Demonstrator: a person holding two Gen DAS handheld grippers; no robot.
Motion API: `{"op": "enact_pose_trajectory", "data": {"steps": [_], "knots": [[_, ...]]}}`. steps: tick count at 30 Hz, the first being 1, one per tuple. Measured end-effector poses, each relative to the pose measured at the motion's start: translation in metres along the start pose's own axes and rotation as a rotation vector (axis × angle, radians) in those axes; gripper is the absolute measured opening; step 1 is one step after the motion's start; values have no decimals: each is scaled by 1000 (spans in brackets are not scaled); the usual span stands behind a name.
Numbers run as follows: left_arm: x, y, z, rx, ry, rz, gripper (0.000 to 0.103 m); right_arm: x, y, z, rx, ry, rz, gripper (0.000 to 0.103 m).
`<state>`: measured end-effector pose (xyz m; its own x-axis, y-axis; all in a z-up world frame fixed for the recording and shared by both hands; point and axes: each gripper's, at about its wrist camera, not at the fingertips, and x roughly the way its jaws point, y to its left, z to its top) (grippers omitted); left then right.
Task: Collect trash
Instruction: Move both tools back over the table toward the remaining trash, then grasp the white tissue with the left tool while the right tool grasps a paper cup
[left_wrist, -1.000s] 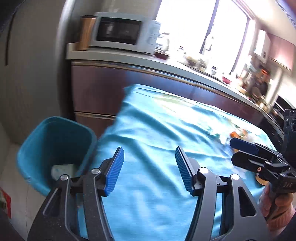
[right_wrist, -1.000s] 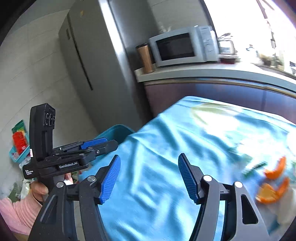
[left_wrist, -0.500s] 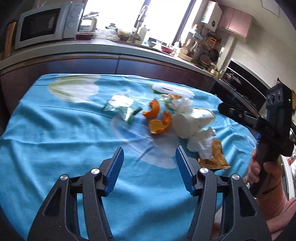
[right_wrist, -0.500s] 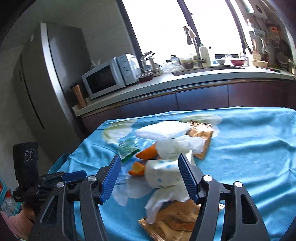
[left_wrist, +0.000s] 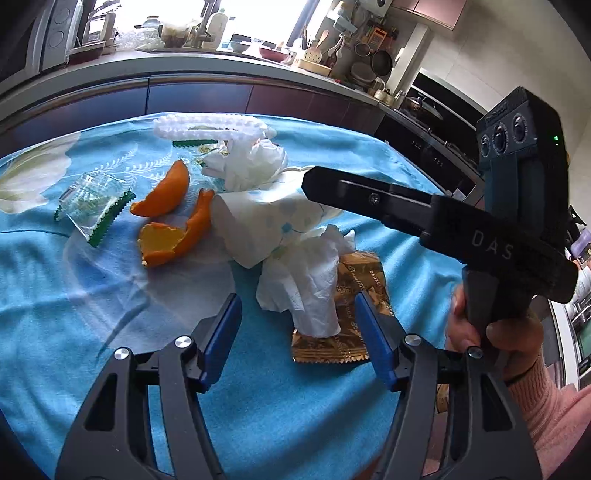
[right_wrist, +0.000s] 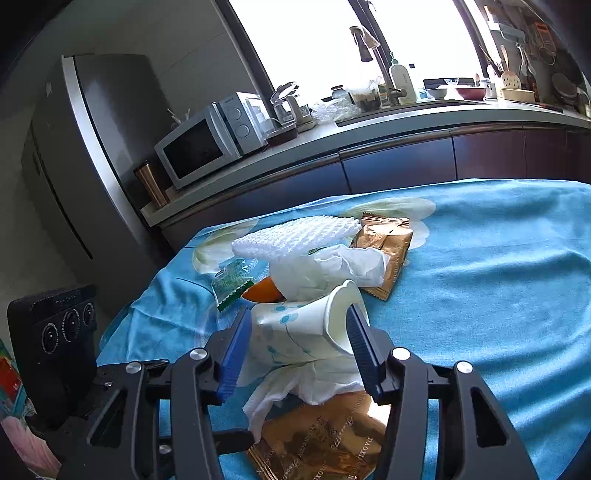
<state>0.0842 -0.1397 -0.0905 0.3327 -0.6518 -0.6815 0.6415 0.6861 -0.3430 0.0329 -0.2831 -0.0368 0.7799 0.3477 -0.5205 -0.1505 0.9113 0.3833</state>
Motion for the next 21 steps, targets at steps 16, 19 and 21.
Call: {"op": "enact_pose_trajectory", "data": {"steps": [16,19,21], "knots": [[16,19,0,-85,23,-16,4,2,-3,-3,10,14,62,18],[6,22,-4,-86,8,-5,3,0,2,-4,0,11,76,14],[-2,26,-6,-88,-5,-1,3,-2,6,-4,-8,8,87,12]]}}
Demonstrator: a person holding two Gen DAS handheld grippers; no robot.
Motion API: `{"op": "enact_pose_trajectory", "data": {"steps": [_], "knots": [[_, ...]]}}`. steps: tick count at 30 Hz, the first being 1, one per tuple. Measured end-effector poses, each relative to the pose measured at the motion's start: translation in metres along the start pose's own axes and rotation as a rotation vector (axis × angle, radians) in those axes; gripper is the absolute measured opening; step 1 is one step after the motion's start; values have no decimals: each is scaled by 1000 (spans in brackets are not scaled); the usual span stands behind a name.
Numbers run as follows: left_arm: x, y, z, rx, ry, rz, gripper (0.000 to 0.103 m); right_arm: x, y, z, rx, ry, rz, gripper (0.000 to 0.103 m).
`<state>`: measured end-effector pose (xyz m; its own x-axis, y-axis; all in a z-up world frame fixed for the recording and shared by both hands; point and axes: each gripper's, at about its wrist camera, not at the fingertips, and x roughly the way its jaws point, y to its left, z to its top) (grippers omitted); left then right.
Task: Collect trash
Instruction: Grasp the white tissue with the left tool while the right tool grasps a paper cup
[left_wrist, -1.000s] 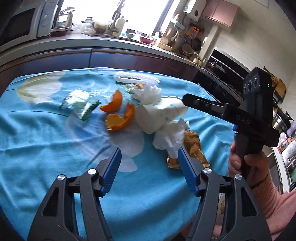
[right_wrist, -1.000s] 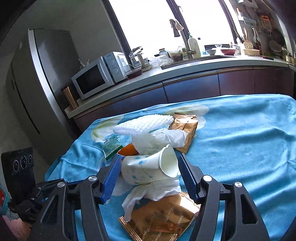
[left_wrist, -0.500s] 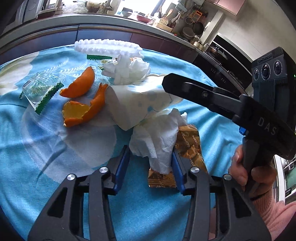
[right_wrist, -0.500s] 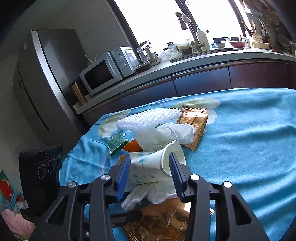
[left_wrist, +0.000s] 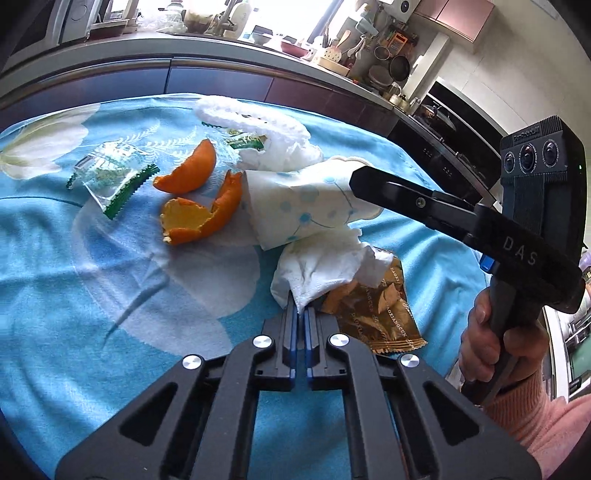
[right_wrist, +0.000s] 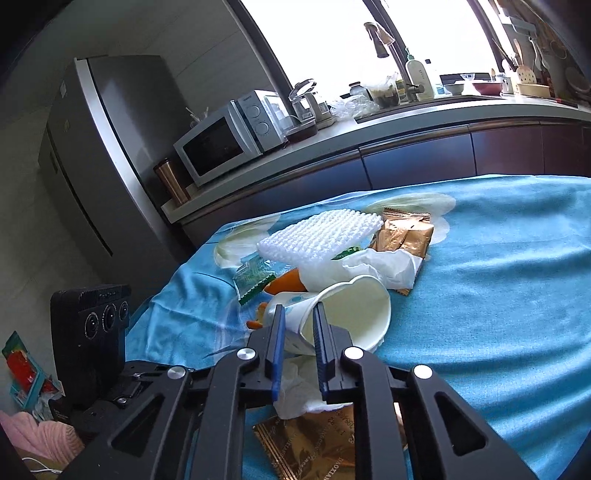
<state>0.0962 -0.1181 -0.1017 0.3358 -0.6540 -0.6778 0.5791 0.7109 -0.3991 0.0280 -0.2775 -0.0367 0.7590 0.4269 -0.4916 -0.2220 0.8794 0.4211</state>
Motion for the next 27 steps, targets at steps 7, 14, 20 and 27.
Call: {"op": "enact_pose_trajectory", "data": {"steps": [7,14,20,27], "knots": [[-40,21,-11,-28,-54,20,3,-7,18,2,-19,-17,42,7],[-79,35,-22,-30,-113,67,3,-9,44,2,-57,-23,91,7],[-113,49,-35,-46,-158,106,3,-2,66,1,-84,-12,142,7],[-151,72,-53,-92,-203,172,3,14,92,-2,-119,19,198,7]]}}
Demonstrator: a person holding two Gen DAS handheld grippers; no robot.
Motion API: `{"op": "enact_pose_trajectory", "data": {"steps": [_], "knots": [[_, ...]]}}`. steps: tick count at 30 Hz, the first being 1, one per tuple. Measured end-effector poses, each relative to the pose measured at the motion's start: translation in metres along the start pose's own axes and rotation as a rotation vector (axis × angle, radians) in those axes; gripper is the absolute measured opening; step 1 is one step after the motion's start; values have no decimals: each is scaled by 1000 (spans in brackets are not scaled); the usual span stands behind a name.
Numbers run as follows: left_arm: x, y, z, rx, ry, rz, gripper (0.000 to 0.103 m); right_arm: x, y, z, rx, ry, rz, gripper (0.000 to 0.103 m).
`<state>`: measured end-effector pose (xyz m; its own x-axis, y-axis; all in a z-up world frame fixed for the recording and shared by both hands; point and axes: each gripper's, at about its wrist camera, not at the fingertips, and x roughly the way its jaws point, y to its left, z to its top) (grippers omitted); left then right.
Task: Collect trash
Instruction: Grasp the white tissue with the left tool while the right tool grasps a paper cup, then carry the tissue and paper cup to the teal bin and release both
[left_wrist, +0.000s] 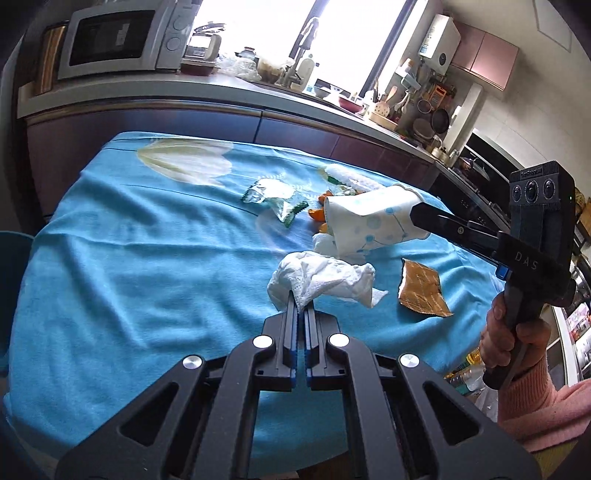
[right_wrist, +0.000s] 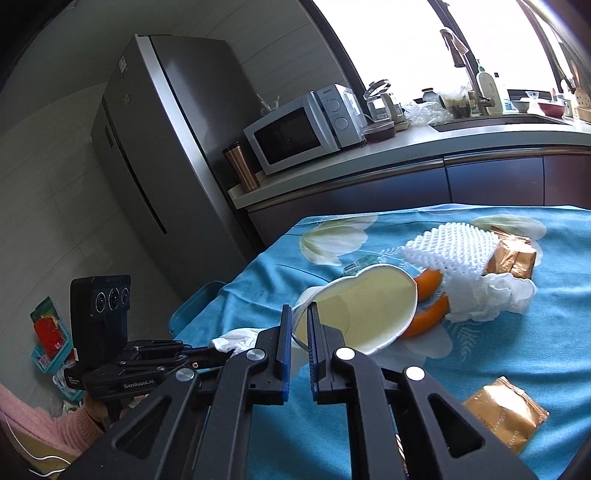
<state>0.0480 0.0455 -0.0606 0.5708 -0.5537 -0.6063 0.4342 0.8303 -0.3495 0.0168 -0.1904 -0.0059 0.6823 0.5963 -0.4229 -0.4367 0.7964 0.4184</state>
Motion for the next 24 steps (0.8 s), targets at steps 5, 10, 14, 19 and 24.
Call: {"op": "enact_pose_trajectory", "data": {"steps": [5,10,14,19,24], "knots": [[-31,25,-3,-42,-51,59,3,20,20,6,-40,20,42,7],[-64,52,-5,-91,-109,124,3,45,41,13,-78,40,98,7],[-88,74,-8,-136,-149,174,3,67,59,18,-114,63,139,7],[-114,100,-13,-187,-189,231,3,94,82,23,-151,90,190,7],[-135,121,-15,-224,-220,288,3,118,106,29,-196,114,229,7]]}}
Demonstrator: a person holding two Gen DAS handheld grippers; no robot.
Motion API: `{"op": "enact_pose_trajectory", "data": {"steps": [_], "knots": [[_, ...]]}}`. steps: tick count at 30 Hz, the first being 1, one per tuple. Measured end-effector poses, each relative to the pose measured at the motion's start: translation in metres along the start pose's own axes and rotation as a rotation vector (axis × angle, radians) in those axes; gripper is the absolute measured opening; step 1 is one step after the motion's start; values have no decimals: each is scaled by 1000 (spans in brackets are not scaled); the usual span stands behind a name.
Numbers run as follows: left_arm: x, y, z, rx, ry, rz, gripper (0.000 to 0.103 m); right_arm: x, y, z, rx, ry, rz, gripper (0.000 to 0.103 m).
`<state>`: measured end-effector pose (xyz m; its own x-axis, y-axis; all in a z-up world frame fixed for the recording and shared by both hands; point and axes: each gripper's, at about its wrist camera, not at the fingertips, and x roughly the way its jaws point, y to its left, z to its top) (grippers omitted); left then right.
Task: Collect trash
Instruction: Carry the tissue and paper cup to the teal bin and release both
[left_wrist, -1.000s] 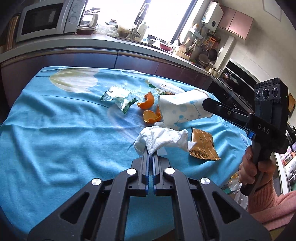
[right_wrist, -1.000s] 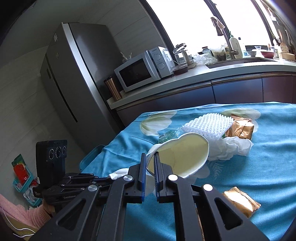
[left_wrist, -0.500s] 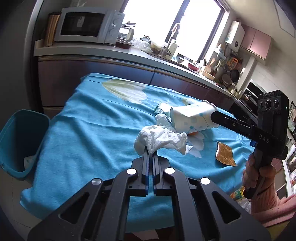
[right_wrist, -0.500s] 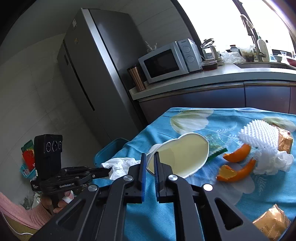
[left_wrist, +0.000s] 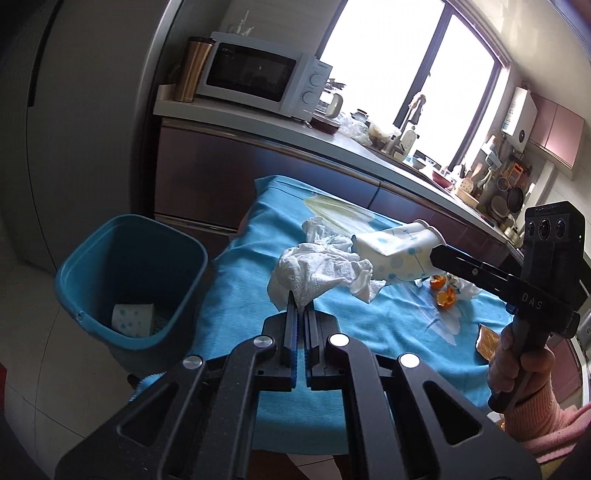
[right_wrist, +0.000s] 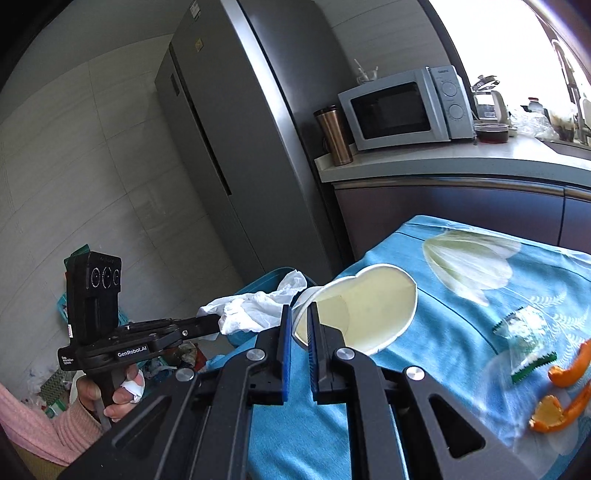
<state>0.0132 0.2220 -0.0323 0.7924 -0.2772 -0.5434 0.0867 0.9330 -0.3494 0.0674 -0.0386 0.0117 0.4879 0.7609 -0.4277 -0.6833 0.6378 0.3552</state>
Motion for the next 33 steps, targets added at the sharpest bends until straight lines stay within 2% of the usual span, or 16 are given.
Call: {"op": "enact_pose_trajectory", "data": {"steps": [7,13,20,33], "knots": [[-14,41,11,-46,-42,88,3,40,19,19,-49,32,52,7],[-16,79,18,-94,-48,174,3,77,33,29,-73,64,88,7],[-5,115,17,-142,-21,260,3,118,47,33,-85,121,112,7],[26,146,12,-185,47,334,3,188,62,34,-128,246,98,7]]}}
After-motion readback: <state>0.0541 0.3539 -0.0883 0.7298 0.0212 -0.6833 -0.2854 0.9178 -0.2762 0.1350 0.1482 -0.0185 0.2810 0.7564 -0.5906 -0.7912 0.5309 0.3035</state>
